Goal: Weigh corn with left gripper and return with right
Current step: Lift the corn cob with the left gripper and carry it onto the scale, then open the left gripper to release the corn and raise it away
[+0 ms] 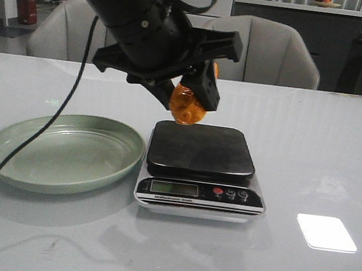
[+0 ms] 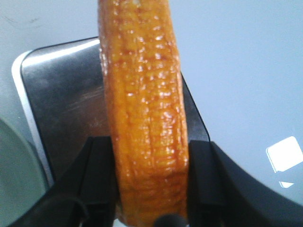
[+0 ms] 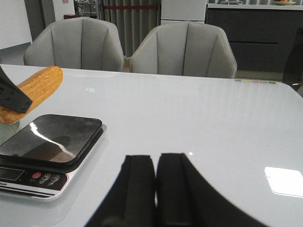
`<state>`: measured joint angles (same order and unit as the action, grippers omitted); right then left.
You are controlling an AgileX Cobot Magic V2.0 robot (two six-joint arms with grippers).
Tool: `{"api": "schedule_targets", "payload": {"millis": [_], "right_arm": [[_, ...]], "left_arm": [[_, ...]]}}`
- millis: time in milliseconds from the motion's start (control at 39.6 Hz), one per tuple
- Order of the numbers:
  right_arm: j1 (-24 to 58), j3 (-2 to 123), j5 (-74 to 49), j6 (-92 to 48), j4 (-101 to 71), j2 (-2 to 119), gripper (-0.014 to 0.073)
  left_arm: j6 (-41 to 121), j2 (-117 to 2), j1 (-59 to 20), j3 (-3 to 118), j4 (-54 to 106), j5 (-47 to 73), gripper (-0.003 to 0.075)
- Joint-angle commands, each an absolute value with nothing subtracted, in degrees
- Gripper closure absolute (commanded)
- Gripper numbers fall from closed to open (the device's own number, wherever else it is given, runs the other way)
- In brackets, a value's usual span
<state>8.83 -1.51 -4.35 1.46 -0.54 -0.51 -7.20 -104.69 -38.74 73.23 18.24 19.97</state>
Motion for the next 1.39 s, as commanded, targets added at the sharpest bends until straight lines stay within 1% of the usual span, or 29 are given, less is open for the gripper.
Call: {"api": "schedule_targets", "payload": {"millis": [0,101,303,379,607,809,1011,1365], "right_arm": [[8.5,-2.1,0.0,1.0,-0.6,-1.6,0.0426],[8.5,-2.1,0.0,1.0,-0.6,-1.6,0.0426],[8.5,-2.1,0.0,1.0,-0.6,-1.7,0.0426],[8.5,-2.1,0.0,1.0,-0.6,-1.7,0.0426],[8.5,-2.1,0.0,1.0,-0.6,-1.7,0.0426],[8.5,-2.1,0.0,1.0,-0.6,-1.7,0.0426],[8.5,-2.1,0.0,1.0,-0.6,-1.7,0.0426],[8.5,-2.1,0.0,1.0,-0.6,-1.6,0.0426]], "left_arm": [[-7.8,-104.2,-39.1,75.9,22.8,17.0,0.0492],[-7.8,-106.7,-39.1,77.1,24.7,17.0,0.0420],[-7.8,-109.5,-39.1,77.8,27.2,17.0,0.0223],[-7.8,-109.5,-39.3,78.0,27.2,17.0,0.0181],[-4.6,-106.3,-39.4,79.2,26.1,22.4,0.0178],[-4.6,-99.3,-39.4,76.0,21.8,22.1,0.0178],[-4.3,-88.5,-39.4,68.2,19.1,22.0,0.0178],[-0.8,-63.6,-39.4,47.5,17.1,20.4,0.0178]]}}
